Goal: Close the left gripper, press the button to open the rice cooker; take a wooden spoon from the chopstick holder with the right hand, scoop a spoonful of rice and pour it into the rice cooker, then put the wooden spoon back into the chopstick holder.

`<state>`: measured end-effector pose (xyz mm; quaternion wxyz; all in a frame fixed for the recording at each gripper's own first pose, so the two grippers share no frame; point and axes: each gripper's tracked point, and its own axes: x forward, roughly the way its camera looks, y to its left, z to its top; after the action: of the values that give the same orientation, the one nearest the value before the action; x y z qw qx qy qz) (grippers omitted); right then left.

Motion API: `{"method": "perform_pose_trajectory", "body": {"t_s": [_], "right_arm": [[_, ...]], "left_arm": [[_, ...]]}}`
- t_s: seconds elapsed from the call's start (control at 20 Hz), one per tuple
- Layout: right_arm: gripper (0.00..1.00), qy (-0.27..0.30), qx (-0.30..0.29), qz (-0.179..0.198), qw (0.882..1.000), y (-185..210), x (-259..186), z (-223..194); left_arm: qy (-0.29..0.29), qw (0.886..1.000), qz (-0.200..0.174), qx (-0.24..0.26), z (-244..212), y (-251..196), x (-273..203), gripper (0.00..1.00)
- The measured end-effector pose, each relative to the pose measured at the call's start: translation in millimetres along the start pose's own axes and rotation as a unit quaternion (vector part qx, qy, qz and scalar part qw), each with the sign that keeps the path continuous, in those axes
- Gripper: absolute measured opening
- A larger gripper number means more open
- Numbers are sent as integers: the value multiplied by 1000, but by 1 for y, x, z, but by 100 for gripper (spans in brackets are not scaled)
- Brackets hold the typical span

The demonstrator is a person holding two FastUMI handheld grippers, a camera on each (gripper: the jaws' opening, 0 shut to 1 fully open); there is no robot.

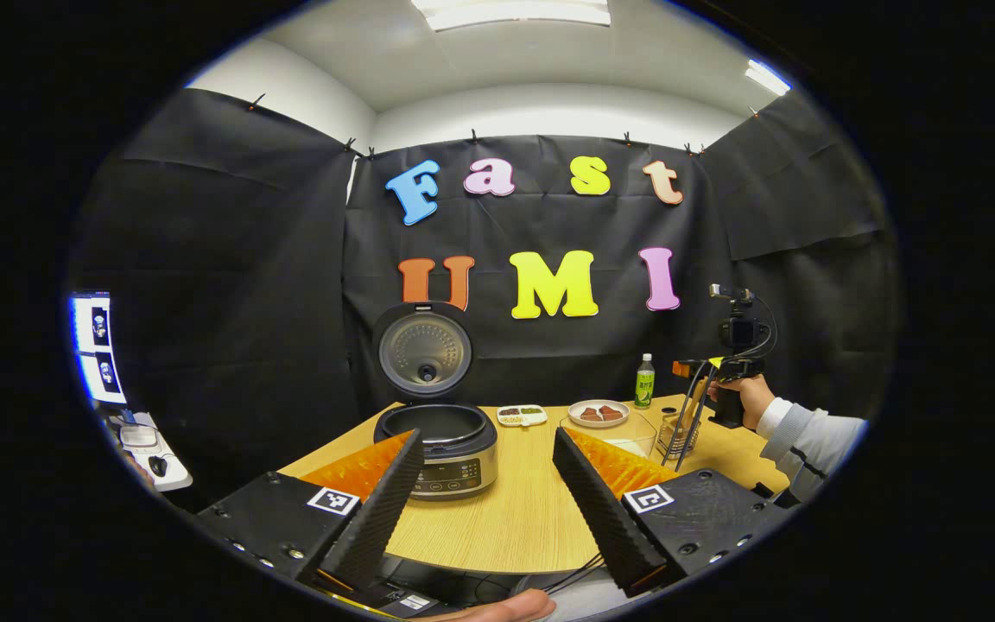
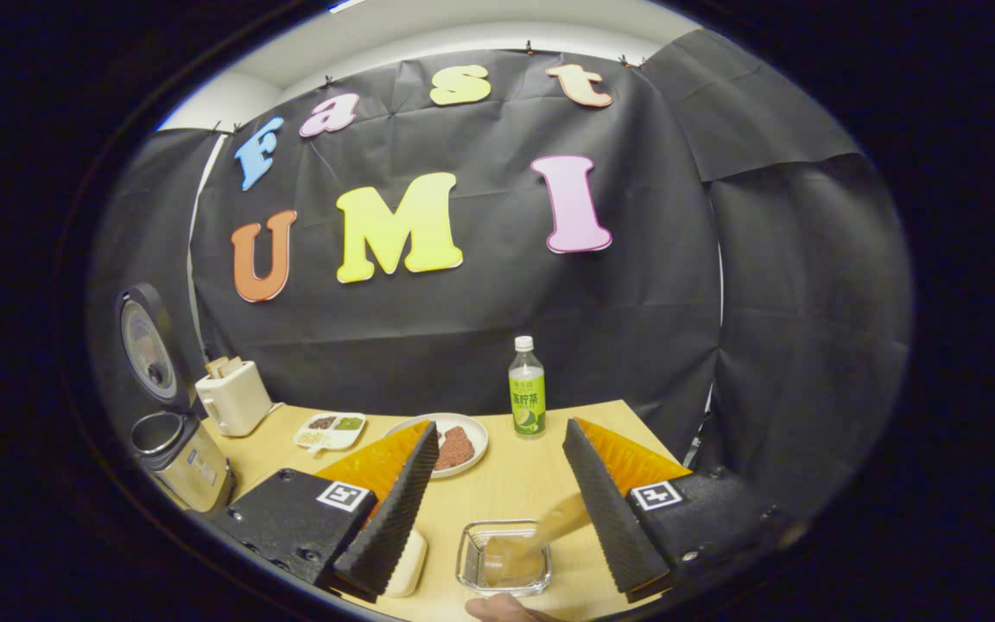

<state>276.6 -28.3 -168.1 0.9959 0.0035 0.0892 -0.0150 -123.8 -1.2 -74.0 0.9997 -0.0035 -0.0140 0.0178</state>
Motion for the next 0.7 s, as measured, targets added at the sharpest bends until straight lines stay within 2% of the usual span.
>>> {"method": "perform_pose_trajectory", "body": {"t_s": [0.1, 0.3, 0.5, 0.7], "right_arm": [[99, -1, 18, -3, 1000, 4, -10, 7], [99, -29, 30, -18, 999, 10, -43, 30], [99, -17, 60, 26, 998, 34, -82, 36], [99, -32, 45, 28, 998, 31, -121, 49]], "left_arm": [[-5, 1000, 5, -4, 5, 5, 7, 96], [-13, 1000, 13, 3, 17, 12, 27, 96], [-18, 1000, 6, 4, 24, 10, 52, 96], [-8, 1000, 3, 12, 24, 6, 83, 96]]}}
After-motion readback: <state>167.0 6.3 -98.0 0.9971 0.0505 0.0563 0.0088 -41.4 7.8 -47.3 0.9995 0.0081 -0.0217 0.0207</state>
